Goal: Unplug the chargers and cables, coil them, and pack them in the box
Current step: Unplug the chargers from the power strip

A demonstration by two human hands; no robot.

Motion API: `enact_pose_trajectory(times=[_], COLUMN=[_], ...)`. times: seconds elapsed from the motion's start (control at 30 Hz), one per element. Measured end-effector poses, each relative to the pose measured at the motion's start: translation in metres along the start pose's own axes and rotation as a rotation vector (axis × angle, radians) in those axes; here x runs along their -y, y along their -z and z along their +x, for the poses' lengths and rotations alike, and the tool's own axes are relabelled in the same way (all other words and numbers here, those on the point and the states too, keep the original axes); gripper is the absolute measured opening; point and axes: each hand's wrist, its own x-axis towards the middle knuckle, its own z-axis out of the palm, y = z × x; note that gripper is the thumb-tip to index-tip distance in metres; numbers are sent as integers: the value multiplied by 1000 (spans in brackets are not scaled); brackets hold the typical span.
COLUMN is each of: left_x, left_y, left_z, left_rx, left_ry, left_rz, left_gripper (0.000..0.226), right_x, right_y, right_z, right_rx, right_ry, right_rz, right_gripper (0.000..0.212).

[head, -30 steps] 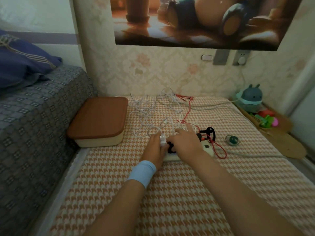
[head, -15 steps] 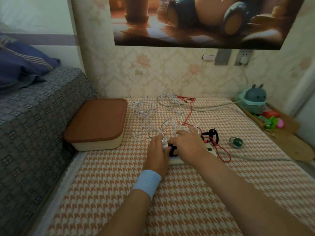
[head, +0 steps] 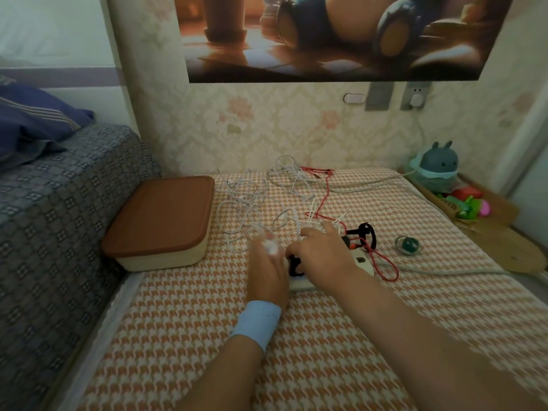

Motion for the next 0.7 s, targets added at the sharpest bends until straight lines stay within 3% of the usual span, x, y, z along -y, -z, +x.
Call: enact_pose_trajectory(times=[0.07, 0.13, 0.27, 0.37, 0.5, 0.6, 0.7], left_x=[-24, -29, 12, 11, -8, -17, -20], left_y=[10, 27, 66, 85, 106, 126, 147], left_z=[24, 43, 41, 35, 16, 1, -9], left_rx=[-149, -21, 188, 394, 620, 738, 783], left_ry=[-71, -176, -14, 12, 117, 186, 226], left_rz=[-137, -60, 141, 195, 375, 495, 572], left_gripper=[32, 40, 32, 39, 47, 38, 45], right_x=[0, 1, 4, 5, 21, 48, 86], right_y=[0, 2, 4, 12, 46, 63, 64], right_z=[1, 2, 0, -8, -25, -42, -56], right_rx=[-5, 11, 34, 67, -119, -217, 33], right_ry=[0, -3, -7, -16, -150, -225, -245], right_rz=[-17, -14, 11, 54, 144, 537, 1089], right_gripper=[33, 32, 32, 47, 38, 30, 45])
